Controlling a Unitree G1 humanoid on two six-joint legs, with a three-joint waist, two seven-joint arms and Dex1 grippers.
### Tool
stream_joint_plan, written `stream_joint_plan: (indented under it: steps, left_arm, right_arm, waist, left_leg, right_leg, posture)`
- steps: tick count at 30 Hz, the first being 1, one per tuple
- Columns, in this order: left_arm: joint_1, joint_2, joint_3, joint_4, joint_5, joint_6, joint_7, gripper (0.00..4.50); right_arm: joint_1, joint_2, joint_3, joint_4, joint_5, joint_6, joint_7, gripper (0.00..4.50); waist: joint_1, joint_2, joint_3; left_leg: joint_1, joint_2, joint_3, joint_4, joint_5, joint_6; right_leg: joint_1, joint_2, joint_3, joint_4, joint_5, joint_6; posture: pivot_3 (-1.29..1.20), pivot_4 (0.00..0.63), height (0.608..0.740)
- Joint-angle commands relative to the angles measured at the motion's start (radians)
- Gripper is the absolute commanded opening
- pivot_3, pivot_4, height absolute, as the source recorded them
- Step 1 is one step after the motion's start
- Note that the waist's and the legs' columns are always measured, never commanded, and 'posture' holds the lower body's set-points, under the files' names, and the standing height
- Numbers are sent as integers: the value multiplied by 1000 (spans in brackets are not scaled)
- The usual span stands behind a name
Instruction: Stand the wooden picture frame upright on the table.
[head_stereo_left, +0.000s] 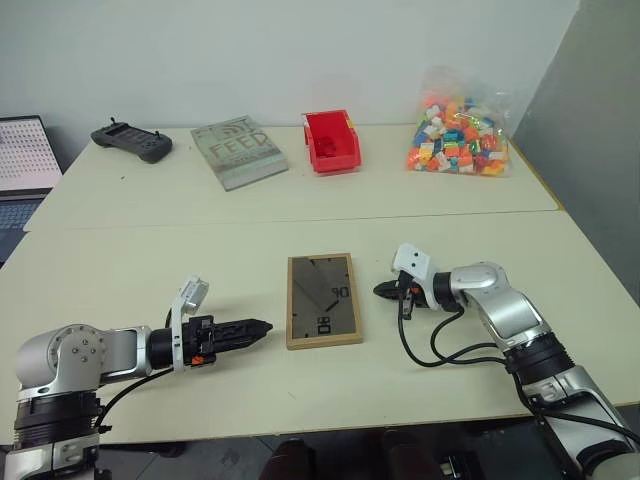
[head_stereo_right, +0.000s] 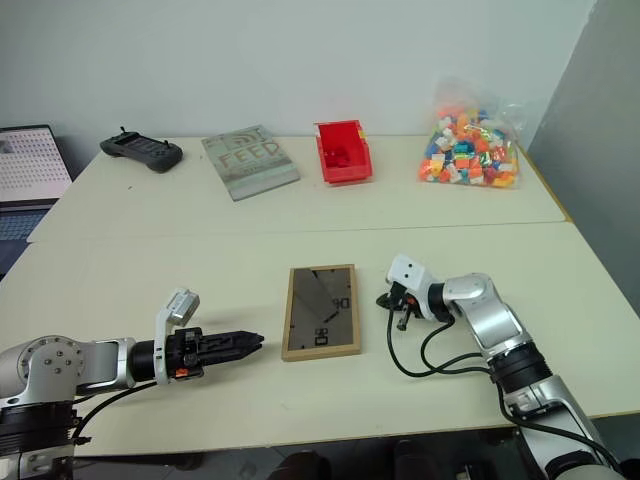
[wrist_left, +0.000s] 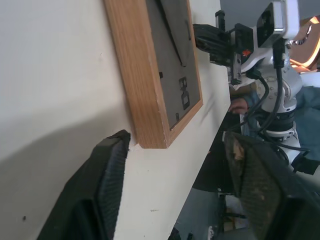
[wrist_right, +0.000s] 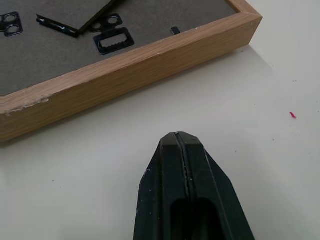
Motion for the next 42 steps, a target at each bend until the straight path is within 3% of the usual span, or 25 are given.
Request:
stream_joint_plan:
  steps: [1, 3, 9, 14, 18, 25, 33, 37, 42]
  left_arm:
    - [-10, -33, -51, 50, 17, -22, 4, 4264]
    - [-7, -48, -91, 63, 34, -47, 0, 4486]
    - [-28, -127, -179, 123, 78, -148, -8, 4486]
    - [-63, -190, -202, 163, 111, -227, 8, 4486]
    - [-63, -188, -191, 173, 116, -265, -2, 4486]
    - [-74, -176, -115, 168, 65, -209, 24, 2968]
    - [-85, -263, 2, 23, -24, -122, 161, 1348]
    - [-126, -298, 32, -43, -23, -140, 248, 1312]
    - [-244, -323, 94, -108, -68, -190, 313, 1312]
  right_arm:
    - [17, 3, 16, -93, 15, 30, 7, 0]
    - [22, 20, 26, -109, 16, 45, 2, 0]
    - [12, 94, 67, -112, 3, 62, -40, 0]
    - [16, 109, 84, -104, -4, 56, -53, 0]
    - [23, 101, 79, -100, -5, 53, -63, 0]
    - [29, 84, 66, -68, -7, 25, -83, 0]
    - [-20, 8, -49, -30, 18, 6, -107, 0]
    - [-105, -17, -163, -8, 117, 61, -77, 0]
    - [-243, 21, -267, -86, 346, 314, -12, 987]
  waist:
    - [1, 0, 0]
    - [2, 1, -1]
    - [23, 9, -9]
    - [41, 12, -12]
    - [42, 12, -12]
    - [25, 11, -12]
    - [22, 7, -9]
    - [22, 5, -7]
    - [21, 4, -4]
  left_leg:
    - [0, 0, 0, 0, 0, 0]
    - [0, 0, 0, 0, 0, 0]
    - [1, -3, 0, 1, 0, 0]
    - [4, -4, -1, 2, 0, 0]
    - [8, -5, -2, 2, 0, 0]
    - [15, -4, -2, -1, -2, 4]
    - [14, -3, -2, -1, -2, 4]
    - [13, -3, -2, -1, -2, 3]
    - [11, -2, -2, -1, 0, 0]
  right_leg:
    - [0, 0, 0, 0, 0, 0]
    - [0, 0, 0, 0, 0, 0]
    - [2, -3, 0, 0, 0, 0]
    - [6, -4, -1, -1, 0, 0]
    - [11, -4, -2, -2, 0, 1]
    - [17, -4, -2, -2, -1, 2]
    - [16, -3, -2, -2, -2, 2]
    - [16, -3, -2, -2, -2, 2]
    - [15, -2, -3, -2, -1, 2]
  posture:
    - [0, 150, 740]
    - [0, 150, 740]
    - [0, 150, 740]
    - [0, 150, 740]
    - [0, 150, 740]
    - [0, 150, 740]
    - [0, 150, 740]
    - [0, 150, 740]
    - [0, 150, 740]
